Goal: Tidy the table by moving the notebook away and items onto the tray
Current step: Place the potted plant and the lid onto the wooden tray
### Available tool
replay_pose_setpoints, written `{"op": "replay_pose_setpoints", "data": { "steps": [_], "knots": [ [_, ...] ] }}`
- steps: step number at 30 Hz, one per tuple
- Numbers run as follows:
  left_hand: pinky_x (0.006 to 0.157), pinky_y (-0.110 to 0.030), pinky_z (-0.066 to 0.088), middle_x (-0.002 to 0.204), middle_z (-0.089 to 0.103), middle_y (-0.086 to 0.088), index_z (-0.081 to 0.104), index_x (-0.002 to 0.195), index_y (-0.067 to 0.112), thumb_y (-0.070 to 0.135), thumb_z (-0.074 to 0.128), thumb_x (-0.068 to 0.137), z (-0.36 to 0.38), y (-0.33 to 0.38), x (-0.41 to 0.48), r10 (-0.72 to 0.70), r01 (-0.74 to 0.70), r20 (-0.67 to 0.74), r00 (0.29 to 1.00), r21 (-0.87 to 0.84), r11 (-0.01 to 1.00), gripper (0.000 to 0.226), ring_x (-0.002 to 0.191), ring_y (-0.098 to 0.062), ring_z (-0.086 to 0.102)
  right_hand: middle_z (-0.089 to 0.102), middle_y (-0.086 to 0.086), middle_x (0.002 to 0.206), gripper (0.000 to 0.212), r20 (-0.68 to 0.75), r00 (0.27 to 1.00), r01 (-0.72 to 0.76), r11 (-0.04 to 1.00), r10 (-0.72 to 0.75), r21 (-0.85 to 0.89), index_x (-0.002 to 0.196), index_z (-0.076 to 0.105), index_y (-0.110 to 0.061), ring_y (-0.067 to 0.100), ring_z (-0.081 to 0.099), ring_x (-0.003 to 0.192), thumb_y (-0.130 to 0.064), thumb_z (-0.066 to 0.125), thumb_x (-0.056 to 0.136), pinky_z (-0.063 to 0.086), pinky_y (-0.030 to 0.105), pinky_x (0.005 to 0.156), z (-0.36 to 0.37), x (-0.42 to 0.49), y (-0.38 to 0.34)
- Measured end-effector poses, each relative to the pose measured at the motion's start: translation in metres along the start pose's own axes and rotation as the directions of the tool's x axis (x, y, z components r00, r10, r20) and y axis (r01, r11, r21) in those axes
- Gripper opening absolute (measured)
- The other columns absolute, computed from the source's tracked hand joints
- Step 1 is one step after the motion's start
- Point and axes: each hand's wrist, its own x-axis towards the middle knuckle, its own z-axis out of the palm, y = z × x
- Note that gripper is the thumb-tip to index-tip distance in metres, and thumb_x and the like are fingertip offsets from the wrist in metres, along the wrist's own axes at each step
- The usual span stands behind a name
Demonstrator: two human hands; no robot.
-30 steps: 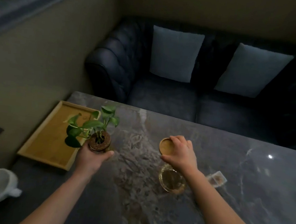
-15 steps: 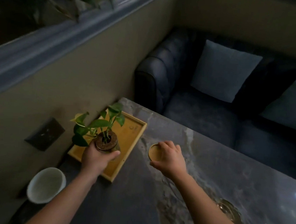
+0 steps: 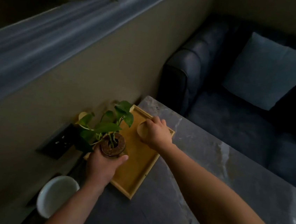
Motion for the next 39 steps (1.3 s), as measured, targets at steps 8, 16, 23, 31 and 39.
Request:
{"op": "replay_pose_setpoints", "data": {
  "steps": [8, 16, 23, 31, 39],
  "knots": [
    [0.093, -0.022, 0.034, 0.114, 0.054, 0.016, 0.055, 0.132, 0.018, 0.016, 0.094, 0.055, 0.000, 0.003, -0.008, 0.002, -0.007, -0.075, 0.997, -0.060, 0.998, 0.087, 0.110, -0.001, 0.046, 0.044, 0.005, 0.136, 0.070, -0.019, 0.999, 0.046, 0.999, -0.045, 0.014, 0.138, 0.043, -0.025, 0.028, 0.043, 0.123, -0.045, 0.073, 0.078, 0.050, 0.042, 0.097, 0.015, 0.025, -0.015],
    [0.090, -0.022, 0.035, 0.114, 0.056, 0.016, 0.057, 0.131, 0.021, 0.021, 0.094, 0.055, -0.003, 0.002, -0.007, -0.028, 0.020, -0.089, 0.996, -0.085, 0.996, 0.085, 0.108, 0.001, 0.047, 0.055, 0.003, 0.118, 0.039, -0.166, 0.985, -0.028, 0.989, 0.053, 0.148, 0.115, 0.058, -0.020, 0.022, 0.051, 0.110, -0.037, 0.071, 0.083, 0.050, 0.035, 0.091, 0.016, -0.001, -0.008],
    [0.093, -0.025, 0.036, 0.118, 0.059, 0.014, 0.056, 0.132, 0.023, 0.021, 0.094, 0.055, 0.001, -0.001, -0.008, -0.061, 0.048, -0.085, 0.995, -0.140, 0.989, 0.086, 0.113, -0.005, 0.051, 0.063, -0.002, 0.094, 0.004, -0.108, 0.994, -0.004, 0.981, 0.025, 0.192, 0.090, 0.062, -0.024, 0.018, 0.058, 0.094, -0.028, 0.062, 0.091, 0.054, 0.035, 0.082, 0.015, 0.005, -0.008],
    [0.091, -0.024, 0.034, 0.114, 0.056, 0.015, 0.057, 0.130, 0.021, 0.020, 0.094, 0.056, 0.000, 0.003, -0.009, -0.049, 0.037, -0.122, 0.991, -0.100, 0.994, 0.083, 0.107, -0.002, 0.047, 0.063, 0.002, 0.101, 0.006, -0.133, 0.991, 0.038, 0.976, -0.009, 0.213, 0.092, 0.064, -0.021, 0.020, 0.057, 0.098, -0.025, 0.060, 0.093, 0.054, 0.039, 0.086, 0.016, 0.019, -0.014],
    [0.095, -0.028, 0.035, 0.117, 0.057, 0.013, 0.055, 0.132, 0.022, 0.020, 0.093, 0.057, 0.004, 0.005, -0.003, -0.110, 0.098, -0.082, 0.991, -0.133, 0.986, 0.084, 0.111, -0.007, 0.049, 0.065, 0.003, 0.105, 0.012, -0.113, 0.993, 0.055, 0.968, -0.028, 0.245, 0.101, 0.065, -0.019, 0.021, 0.059, 0.101, -0.017, 0.062, 0.090, 0.053, 0.040, 0.088, 0.003, 0.003, 0.004]
  ]
}}
